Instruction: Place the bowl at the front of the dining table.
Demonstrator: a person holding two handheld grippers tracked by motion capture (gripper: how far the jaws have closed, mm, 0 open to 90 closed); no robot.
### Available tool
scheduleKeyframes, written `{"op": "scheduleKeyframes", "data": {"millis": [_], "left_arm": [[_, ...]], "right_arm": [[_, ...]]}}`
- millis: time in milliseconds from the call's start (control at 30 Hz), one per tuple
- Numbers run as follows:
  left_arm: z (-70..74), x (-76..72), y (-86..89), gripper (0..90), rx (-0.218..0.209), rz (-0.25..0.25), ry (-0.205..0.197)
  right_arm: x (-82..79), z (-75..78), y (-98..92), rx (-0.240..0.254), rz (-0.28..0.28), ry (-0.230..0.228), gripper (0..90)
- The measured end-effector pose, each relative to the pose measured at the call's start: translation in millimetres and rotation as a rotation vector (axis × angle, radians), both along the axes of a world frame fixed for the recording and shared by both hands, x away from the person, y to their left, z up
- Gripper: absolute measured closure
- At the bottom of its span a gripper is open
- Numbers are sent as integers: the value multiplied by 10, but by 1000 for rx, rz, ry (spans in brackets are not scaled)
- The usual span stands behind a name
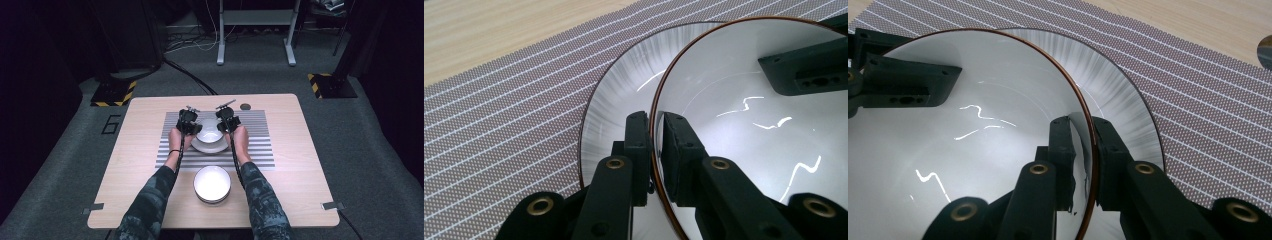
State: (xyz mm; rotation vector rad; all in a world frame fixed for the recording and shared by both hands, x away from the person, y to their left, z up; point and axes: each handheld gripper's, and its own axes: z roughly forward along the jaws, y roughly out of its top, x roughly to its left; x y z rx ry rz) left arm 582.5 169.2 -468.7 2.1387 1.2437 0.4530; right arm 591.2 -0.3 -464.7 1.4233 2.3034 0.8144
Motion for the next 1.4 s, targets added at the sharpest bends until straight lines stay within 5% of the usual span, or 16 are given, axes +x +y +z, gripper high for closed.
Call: {"op": "scheduleKeyframes", "data": {"millis": [1400], "left_arm": [[24, 99, -4, 810, 16, 0, 32]], "right_arm": [[119, 1, 3, -5, 9, 22, 796]]}}
